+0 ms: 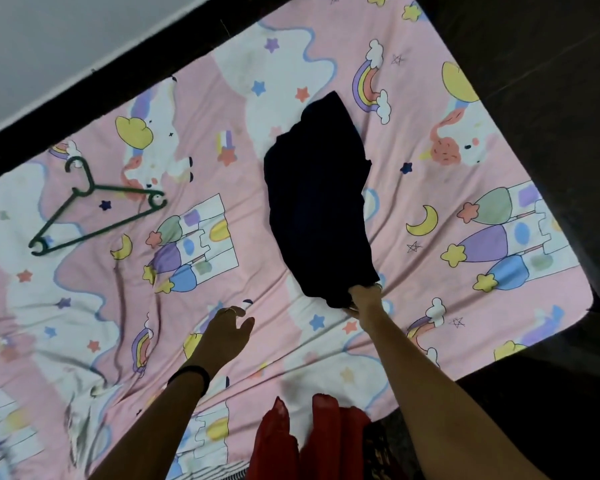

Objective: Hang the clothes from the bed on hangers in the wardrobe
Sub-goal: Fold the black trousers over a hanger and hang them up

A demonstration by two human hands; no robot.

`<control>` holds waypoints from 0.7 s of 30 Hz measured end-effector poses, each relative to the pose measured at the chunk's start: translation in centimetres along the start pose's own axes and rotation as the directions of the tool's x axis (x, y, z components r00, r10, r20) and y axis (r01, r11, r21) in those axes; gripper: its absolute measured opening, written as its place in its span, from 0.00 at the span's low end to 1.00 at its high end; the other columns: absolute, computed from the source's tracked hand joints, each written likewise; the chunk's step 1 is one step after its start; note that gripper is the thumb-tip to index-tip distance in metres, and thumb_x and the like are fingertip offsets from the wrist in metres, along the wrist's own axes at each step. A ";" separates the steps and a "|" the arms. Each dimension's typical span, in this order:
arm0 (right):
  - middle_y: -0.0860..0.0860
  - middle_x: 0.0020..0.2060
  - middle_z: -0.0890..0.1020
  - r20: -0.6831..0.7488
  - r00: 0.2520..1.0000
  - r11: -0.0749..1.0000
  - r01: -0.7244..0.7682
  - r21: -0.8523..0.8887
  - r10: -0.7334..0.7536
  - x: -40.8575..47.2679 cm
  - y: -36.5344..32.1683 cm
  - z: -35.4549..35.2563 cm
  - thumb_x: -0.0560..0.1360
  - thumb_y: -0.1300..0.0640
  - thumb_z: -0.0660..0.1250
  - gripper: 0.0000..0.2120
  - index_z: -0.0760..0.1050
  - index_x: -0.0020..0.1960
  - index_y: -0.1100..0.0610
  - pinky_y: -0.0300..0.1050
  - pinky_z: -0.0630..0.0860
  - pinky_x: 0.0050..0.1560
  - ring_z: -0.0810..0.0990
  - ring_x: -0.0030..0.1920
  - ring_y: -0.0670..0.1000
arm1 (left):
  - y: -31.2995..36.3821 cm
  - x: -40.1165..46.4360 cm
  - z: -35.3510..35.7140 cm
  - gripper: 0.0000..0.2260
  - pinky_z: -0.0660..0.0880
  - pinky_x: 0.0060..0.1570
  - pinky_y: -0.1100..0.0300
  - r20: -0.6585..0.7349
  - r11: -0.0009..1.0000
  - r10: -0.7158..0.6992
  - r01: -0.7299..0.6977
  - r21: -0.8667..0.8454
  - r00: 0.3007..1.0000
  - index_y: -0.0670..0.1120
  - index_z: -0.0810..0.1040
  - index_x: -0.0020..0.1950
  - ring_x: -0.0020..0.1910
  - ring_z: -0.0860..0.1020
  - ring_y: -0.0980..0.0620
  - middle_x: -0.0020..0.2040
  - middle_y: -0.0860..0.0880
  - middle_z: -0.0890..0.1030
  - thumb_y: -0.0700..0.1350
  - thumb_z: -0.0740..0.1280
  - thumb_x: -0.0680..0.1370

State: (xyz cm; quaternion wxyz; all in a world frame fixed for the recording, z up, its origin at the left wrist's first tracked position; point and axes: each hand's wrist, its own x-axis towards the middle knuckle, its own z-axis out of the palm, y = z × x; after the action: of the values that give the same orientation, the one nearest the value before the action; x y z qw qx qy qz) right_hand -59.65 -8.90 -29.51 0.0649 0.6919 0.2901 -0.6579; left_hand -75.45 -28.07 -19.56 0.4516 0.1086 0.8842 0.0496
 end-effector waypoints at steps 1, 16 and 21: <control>0.60 0.55 0.76 0.018 1.000 0.996 0.008 0.090 -0.010 -0.4 0.2 0.5 0.77 0.66 0.59 0.21 0.60 0.66 0.53 0.47 0.78 0.38 0.78 0.48 0.59 | 0.0 0.0 0.0 0.15 0.63 0.60 0.63 0.006 1.000 -0.004 0.004 -0.006 1.000 0.41 0.73 0.65 0.65 0.72 0.47 0.65 0.43 0.73 0.47 0.63 0.80; 0.47 0.18 0.63 0.275 0.959 0.911 -0.047 0.409 -0.074 -6.3 -7.5 3.8 0.81 0.45 0.58 0.19 0.67 0.37 0.56 0.36 0.58 0.18 0.58 0.17 0.44 | 2.8 -1.9 0.4 0.13 0.64 0.48 0.68 0.071 0.988 0.065 -0.055 -0.145 0.995 0.43 0.74 0.63 0.53 0.72 0.54 0.60 0.47 0.76 0.47 0.63 0.81; 0.48 0.19 0.63 0.112 0.966 0.940 0.192 0.283 -0.231 -12.7 -9.5 1.1 0.80 0.43 0.58 0.22 0.64 0.35 0.56 0.38 0.55 0.22 0.58 0.21 0.46 | 2.3 -3.8 -0.4 0.08 0.67 0.43 0.68 0.107 0.987 0.109 -0.095 -0.127 0.988 0.46 0.75 0.58 0.49 0.73 0.53 0.52 0.49 0.76 0.47 0.62 0.81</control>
State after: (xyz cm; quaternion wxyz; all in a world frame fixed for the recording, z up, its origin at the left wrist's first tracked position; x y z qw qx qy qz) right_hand -64.77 -5.62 -14.82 -0.0804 0.6097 0.2651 -0.7426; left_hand -73.28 -26.75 -15.95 0.5039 0.1285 0.8456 0.1203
